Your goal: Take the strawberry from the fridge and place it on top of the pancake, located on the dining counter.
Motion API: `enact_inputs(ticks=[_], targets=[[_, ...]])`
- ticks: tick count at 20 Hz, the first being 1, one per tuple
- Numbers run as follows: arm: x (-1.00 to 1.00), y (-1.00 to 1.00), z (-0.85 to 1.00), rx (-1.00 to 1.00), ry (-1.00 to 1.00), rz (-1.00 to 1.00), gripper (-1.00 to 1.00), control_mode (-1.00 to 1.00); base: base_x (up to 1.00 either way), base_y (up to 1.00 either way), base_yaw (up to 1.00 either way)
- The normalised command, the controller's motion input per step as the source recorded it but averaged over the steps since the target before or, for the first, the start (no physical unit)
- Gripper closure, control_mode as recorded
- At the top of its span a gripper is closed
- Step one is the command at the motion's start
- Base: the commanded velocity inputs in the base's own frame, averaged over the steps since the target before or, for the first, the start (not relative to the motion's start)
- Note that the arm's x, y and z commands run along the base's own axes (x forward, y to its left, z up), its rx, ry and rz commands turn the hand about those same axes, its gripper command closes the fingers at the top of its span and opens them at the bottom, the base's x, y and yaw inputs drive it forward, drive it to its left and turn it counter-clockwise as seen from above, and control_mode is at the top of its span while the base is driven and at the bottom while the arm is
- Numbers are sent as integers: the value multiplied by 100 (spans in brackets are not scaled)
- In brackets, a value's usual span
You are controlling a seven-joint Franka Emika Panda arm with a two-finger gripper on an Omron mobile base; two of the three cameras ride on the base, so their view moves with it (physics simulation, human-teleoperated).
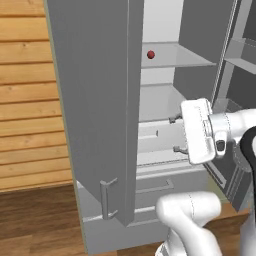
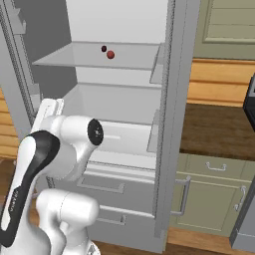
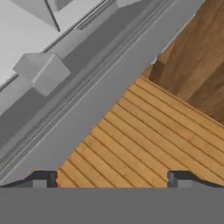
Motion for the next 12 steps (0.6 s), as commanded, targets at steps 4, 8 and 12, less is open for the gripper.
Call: enact_inputs(ticks=[4,8,12], targets=[[69,12,39,40,4,-13,-100,-100,0,0,0],[59,8,80,22,20,1,-100,-100,0,0,0],[58,0,62,4,30,12,-100,-100,0,0,0]])
